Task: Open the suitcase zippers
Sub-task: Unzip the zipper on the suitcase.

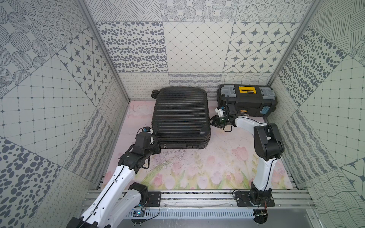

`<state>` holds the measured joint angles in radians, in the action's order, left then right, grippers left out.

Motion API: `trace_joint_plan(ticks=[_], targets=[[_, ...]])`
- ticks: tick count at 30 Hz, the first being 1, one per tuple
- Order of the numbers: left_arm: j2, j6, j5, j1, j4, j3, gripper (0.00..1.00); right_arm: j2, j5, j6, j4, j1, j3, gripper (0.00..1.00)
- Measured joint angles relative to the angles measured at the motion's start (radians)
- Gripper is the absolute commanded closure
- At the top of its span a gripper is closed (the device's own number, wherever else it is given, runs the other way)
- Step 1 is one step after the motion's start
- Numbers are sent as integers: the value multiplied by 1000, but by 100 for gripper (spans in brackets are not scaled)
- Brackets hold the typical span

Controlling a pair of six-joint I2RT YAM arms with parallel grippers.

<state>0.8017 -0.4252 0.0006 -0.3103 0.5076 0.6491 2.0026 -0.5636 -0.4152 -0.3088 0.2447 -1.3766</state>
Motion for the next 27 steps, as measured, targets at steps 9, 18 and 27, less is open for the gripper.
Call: trace_joint_plan(ticks=[9, 18, 27], targets=[[-259, 37, -57, -184, -99, -201, 59, 13, 51, 10, -39, 30, -41, 89], [-386, 69, -166, -347, -260, -402, 55, 13, 48, 0, -30, 29, -35, 89], [-201, 89, -339, -420, -556, -525, 62, 13, 40, -2, -29, 29, -35, 89]])
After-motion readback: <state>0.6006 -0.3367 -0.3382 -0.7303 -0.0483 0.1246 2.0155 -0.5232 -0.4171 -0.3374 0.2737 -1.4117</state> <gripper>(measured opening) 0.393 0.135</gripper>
